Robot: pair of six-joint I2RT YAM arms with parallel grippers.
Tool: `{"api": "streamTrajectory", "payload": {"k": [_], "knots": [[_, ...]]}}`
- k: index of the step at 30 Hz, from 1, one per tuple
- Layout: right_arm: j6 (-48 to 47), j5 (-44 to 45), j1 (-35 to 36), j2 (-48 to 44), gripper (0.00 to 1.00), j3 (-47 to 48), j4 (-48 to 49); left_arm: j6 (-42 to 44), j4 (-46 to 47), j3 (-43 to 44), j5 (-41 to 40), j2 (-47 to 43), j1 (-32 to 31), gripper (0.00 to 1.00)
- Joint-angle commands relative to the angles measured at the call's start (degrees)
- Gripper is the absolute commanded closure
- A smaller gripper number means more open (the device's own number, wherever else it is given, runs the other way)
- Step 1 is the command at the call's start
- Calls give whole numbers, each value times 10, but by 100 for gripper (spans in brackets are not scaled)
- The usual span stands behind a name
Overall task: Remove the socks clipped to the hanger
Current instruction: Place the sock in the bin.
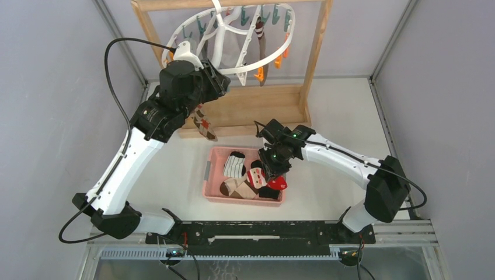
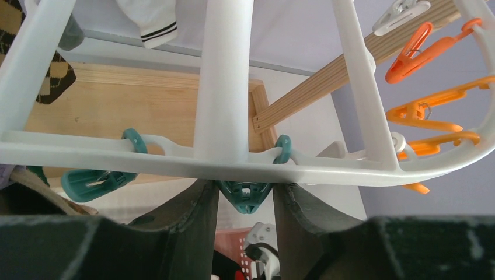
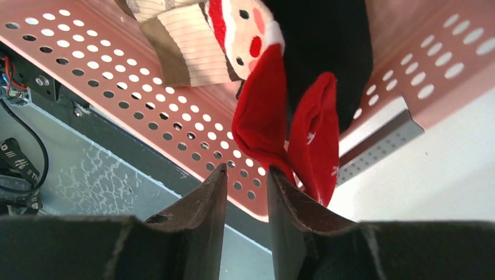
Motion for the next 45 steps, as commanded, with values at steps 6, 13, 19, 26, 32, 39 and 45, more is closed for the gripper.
{"api": "streamTrajectory", "payload": {"k": [6, 13, 19, 26, 32, 39, 45], "knots": [[-35, 0, 23, 61, 62, 42, 62, 6, 11, 43, 31, -5, -2, 46], [-54, -8, 39, 111, 59, 37, 103, 15, 11, 20, 41, -29, -2, 30], [-61, -24, 50, 136, 53, 26, 123, 17, 4, 11, 51, -41, -2, 0], [-66, -35, 53, 122, 48, 11, 139, 12, 0, 9, 62, -55, -2, 0], [-73, -29, 51, 68, 43, 64, 99, 2, -3, -10, 59, -81, -2, 0], [-71, -54, 50, 18, 41, 122, 66, -5, -3, -39, 50, -106, -2, 0], [-63, -36, 50, -7, 41, 126, 51, -7, -11, -50, 30, -122, -2, 0]]}}
